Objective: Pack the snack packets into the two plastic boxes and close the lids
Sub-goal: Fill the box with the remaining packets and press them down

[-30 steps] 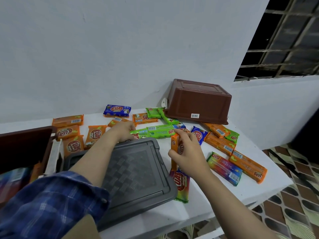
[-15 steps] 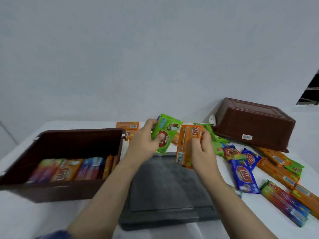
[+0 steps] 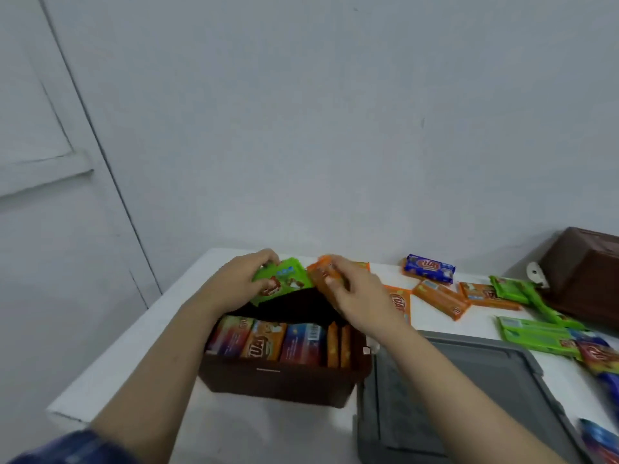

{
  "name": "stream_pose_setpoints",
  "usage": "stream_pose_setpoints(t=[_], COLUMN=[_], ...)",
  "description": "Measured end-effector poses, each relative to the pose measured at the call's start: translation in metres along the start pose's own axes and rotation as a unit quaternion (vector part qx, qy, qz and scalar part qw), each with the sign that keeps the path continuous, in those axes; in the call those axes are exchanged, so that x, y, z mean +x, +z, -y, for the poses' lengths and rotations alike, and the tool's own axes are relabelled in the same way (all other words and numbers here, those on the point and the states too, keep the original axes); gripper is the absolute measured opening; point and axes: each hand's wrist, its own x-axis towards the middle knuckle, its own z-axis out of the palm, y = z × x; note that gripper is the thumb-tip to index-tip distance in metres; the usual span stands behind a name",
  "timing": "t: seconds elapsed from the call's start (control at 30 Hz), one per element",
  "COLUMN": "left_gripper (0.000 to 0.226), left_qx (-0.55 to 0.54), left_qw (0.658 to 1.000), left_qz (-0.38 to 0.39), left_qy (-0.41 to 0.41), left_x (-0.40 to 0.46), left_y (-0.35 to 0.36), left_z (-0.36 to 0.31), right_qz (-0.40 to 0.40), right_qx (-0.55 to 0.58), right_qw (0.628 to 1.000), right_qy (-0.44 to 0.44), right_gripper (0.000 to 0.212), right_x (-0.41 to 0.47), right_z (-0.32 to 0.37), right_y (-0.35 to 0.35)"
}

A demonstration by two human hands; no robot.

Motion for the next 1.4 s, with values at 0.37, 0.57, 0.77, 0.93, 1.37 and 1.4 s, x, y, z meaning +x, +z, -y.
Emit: stream_pose_setpoints(t=[0.37,0.57,0.77,0.93,1.37,1.4], left_gripper=[0.03,0.035,0.029,0.03,0.026,0.027], left_qx=[0.028,0.034,0.046,0.061,-0.079,-0.075], left_qw=[0.955,0.956,0.965,0.973,0.993,0.994], left_qz=[0.263,0.263,0.233,0.206,-0.04,-0.035], left_qy=[-0.133,-0.126,-0.106,-0.084,0.079,0.076], left_x=[0.008,0.01,0.007,0.004,0.059,0.067], left_y=[0.054,0.059,0.061,0.057,0.103,0.11], left_z=[0.047,0.045,0.042,0.038,-0.12,-0.134], right_qz=[0.336,0.339,0.342,0.261,-0.218,-0.222], right_qx=[-0.275,-0.229,-0.28,-0.279,-0.116,-0.128], right_qw=[0.892,0.889,0.875,0.914,0.958,0.954], right_qy=[0.128,0.206,0.198,0.139,0.148,0.155], right_gripper=[0.047,0.059,0.044,0.04,0.024,0.023], right_x=[0.021,0.021,0.02,0.013,-0.035,-0.037], right_z=[-0.022,-0.019,-0.015,-0.009,-0.056,-0.069], right_y=[0.069,0.072,0.071,0.067,-0.052,-0.064])
